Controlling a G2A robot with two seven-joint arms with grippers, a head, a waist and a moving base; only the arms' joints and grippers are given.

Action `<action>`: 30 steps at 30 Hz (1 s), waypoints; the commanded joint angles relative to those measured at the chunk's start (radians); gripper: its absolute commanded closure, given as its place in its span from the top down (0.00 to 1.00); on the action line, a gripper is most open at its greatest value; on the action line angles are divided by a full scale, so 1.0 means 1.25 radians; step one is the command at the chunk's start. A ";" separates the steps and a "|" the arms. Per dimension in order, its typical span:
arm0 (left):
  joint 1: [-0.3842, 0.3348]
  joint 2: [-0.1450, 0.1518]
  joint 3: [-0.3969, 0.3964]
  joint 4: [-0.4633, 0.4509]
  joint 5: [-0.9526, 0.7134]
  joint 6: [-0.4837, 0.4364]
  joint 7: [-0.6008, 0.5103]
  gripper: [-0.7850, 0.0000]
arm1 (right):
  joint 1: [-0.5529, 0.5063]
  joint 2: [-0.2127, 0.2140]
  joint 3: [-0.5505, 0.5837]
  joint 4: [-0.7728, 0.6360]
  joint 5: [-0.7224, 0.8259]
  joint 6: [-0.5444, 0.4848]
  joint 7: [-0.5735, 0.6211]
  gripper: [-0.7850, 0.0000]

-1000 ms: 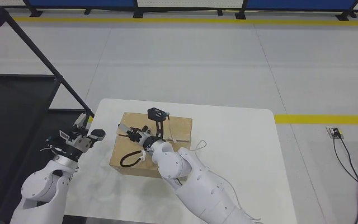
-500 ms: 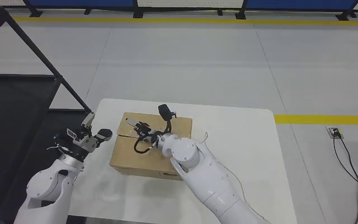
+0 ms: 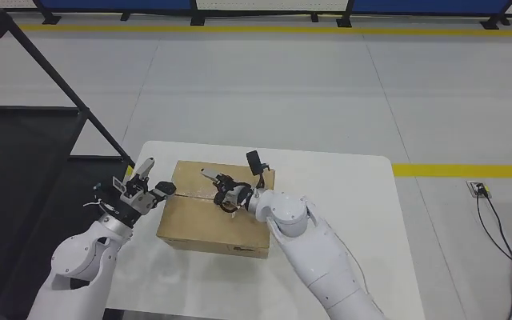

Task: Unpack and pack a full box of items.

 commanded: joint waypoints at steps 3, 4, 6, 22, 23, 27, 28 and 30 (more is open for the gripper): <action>-0.008 -0.001 0.011 0.002 0.010 0.004 -0.006 1.00 | -0.040 0.016 0.033 -0.055 -0.011 0.015 0.020 1.00; -0.010 -0.001 0.013 0.002 0.011 0.005 -0.007 1.00 | -0.051 0.020 0.041 -0.071 -0.016 0.017 0.022 1.00; -0.014 -0.001 0.018 0.003 0.014 0.006 -0.009 1.00 | -0.073 0.028 0.056 -0.102 -0.026 0.024 0.024 1.00; -0.036 -0.004 0.044 0.014 0.031 0.018 -0.017 1.00 | -0.217 0.078 0.173 -0.277 -0.045 0.044 0.053 1.00; -0.038 -0.004 0.045 0.015 0.032 0.019 -0.017 1.00 | -0.225 0.081 0.179 -0.287 -0.044 0.041 0.056 1.00; -0.042 -0.006 0.053 0.017 0.036 0.021 -0.018 1.00 | -0.262 0.091 0.207 -0.327 -0.031 0.022 0.068 1.00; -0.042 -0.006 0.055 0.017 0.037 0.021 -0.017 1.00 | -0.271 0.094 0.212 -0.335 -0.025 0.015 0.074 1.00; -0.043 -0.006 0.058 0.018 0.039 0.021 -0.017 1.00 | -0.283 0.098 0.220 -0.348 -0.017 0.006 0.079 1.00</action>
